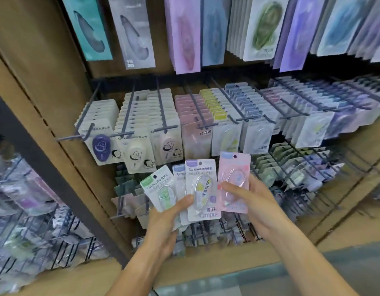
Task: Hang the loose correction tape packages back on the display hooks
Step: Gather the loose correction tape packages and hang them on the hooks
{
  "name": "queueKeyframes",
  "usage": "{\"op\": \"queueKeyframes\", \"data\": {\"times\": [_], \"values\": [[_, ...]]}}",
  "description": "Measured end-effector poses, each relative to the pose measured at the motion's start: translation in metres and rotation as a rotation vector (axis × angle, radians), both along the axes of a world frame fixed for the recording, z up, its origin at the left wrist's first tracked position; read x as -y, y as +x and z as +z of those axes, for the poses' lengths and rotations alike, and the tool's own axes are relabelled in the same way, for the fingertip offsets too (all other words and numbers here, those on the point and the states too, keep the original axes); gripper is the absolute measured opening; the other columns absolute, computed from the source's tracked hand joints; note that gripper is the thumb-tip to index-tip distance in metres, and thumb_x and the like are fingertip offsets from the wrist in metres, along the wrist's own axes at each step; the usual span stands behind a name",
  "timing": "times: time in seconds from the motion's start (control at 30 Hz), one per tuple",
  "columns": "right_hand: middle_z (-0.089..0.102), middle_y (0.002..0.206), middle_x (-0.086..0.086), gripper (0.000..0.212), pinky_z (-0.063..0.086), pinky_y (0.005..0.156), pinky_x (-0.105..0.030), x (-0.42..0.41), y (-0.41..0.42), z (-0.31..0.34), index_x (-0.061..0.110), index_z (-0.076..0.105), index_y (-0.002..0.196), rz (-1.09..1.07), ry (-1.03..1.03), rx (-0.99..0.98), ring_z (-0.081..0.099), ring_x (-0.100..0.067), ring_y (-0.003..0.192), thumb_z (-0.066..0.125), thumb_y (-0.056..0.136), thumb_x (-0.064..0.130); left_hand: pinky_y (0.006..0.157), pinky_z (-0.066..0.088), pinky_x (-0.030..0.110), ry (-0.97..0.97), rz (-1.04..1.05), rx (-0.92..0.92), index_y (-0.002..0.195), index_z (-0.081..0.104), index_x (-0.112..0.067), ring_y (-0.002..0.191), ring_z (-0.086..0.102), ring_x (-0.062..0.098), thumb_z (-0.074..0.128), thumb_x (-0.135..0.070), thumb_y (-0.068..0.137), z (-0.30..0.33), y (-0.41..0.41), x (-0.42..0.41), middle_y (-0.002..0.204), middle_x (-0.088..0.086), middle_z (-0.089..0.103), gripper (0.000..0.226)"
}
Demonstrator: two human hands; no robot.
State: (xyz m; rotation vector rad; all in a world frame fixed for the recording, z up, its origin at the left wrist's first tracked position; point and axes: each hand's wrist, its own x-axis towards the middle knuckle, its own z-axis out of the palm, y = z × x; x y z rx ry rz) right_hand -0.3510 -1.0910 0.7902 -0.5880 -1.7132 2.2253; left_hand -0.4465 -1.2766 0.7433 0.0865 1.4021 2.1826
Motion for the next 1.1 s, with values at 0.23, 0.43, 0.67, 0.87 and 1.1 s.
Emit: {"op": "queueKeyframes", "data": {"times": [0.23, 0.43, 0.67, 0.87, 1.1], "values": [[0.076, 0.120, -0.006, 0.035, 0.046, 0.110, -0.059, -0.074, 0.031, -0.005, 0.018, 0.072, 0.122, 0.035, 0.012, 0.004, 0.070, -0.029, 0.115, 0.071, 0.089, 0.006, 0.050, 0.055, 0.025, 0.012, 0.052, -0.006, 0.129, 0.067, 0.001, 0.075, 0.076, 0.024, 0.083, -0.005, 0.074, 0.005, 0.044, -0.068, 0.117, 0.022, 0.076, 0.058], [0.076, 0.117, -0.015, 0.032, 0.047, 0.107, -0.063, -0.115, 0.051, 0.001, 0.007, 0.071, 0.121, 0.155, -0.008, 0.015, 0.071, -0.035, 0.111, 0.061, 0.092, -0.003, 0.071, 0.061, 0.041, 0.049, 0.200, 0.034, 0.123, 0.071, -0.013, 0.093, 0.078, 0.030, 0.082, -0.010, 0.073, 0.012, 0.091, -0.098, 0.114, 0.012, 0.079, 0.051], [0.079, 0.111, -0.005, 0.036, 0.052, 0.105, -0.052, -0.110, 0.058, 0.008, 0.015, 0.071, 0.121, 0.228, 0.020, -0.044, 0.075, -0.025, 0.106, 0.079, 0.086, 0.011, 0.075, 0.066, 0.042, 0.094, 0.409, 0.129, 0.136, 0.064, -0.016, 0.106, 0.076, 0.032, 0.080, -0.012, 0.078, 0.013, 0.123, -0.079, 0.123, 0.012, 0.077, 0.060], [0.078, 0.114, -0.001, 0.036, 0.054, 0.096, -0.038, -0.115, 0.073, 0.013, 0.017, 0.071, 0.123, 0.179, 0.001, -0.101, 0.073, -0.020, 0.109, 0.079, 0.087, 0.018, 0.072, 0.066, 0.038, 0.069, 0.377, 0.117, 0.139, 0.063, -0.017, 0.111, 0.075, 0.031, 0.081, -0.014, 0.080, 0.017, 0.121, -0.083, 0.124, 0.011, 0.077, 0.062], [0.077, 0.116, -0.001, 0.042, 0.051, 0.106, -0.049, -0.173, 0.095, 0.012, 0.017, 0.072, 0.123, -0.074, -0.088, -0.136, 0.072, -0.023, 0.113, 0.077, 0.083, 0.025, 0.089, 0.062, 0.049, 0.051, 0.218, 0.049, 0.130, 0.067, -0.016, 0.109, 0.075, 0.032, 0.083, -0.012, 0.071, 0.034, 0.115, -0.146, 0.122, 0.012, 0.077, 0.062]]}}
